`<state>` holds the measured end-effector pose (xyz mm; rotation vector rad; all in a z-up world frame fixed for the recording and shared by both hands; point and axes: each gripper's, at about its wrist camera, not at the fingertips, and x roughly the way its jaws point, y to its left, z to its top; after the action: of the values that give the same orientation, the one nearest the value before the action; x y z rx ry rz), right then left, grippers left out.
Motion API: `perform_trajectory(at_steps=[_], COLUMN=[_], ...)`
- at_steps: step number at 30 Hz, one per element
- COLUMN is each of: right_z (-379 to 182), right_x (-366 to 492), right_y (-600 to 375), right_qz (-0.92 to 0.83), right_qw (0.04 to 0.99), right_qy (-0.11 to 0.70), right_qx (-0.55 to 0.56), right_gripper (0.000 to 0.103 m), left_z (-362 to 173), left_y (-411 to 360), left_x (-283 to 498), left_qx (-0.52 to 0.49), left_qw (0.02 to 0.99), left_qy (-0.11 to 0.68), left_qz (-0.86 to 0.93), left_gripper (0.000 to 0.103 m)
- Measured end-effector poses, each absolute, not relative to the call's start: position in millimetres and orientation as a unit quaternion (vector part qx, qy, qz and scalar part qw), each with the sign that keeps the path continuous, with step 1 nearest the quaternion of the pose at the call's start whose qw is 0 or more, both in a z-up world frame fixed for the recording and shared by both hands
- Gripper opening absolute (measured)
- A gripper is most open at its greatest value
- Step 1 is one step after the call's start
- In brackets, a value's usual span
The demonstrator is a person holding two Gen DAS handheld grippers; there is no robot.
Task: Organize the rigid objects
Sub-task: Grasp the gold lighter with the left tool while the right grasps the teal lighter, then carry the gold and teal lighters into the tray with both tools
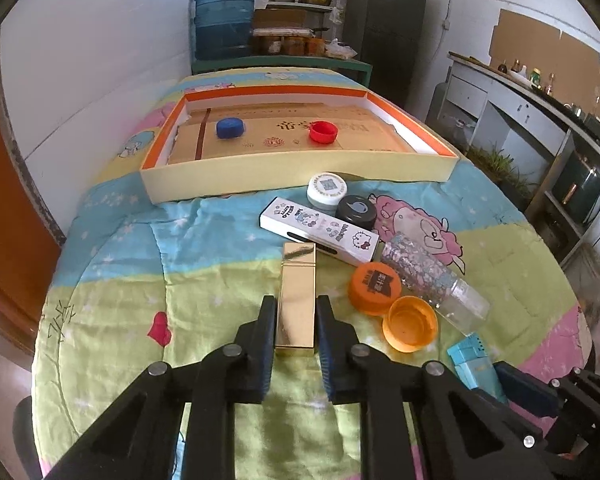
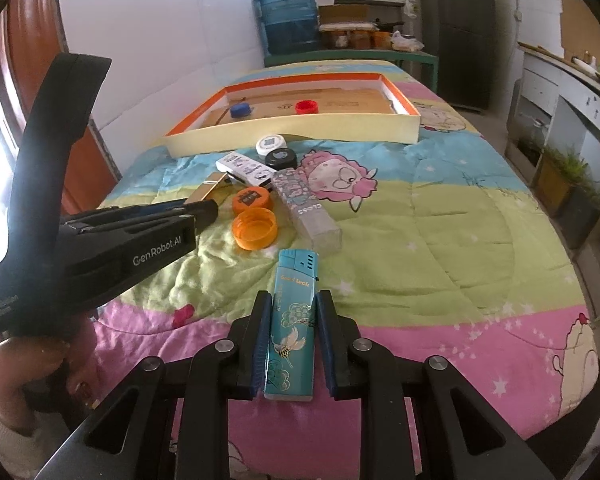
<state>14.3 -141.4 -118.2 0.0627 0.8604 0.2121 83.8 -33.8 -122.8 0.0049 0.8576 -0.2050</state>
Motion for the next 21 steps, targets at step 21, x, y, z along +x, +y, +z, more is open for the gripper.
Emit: perform_trajectory(at_steps=[21], right_z=[-49], right_x=[37], right_y=[-133], right_qz=[0.122], right_qw=[0.925], right_qy=[0.36], right_qx=[0.025], right_gripper=[0.023], left_z=[-40], left_y=[2], left_x=[62], left_qx=[-0.03], left_qw=[0.938], left_qy=[0.337], left_qz=[-0.081], left_gripper=[0.018])
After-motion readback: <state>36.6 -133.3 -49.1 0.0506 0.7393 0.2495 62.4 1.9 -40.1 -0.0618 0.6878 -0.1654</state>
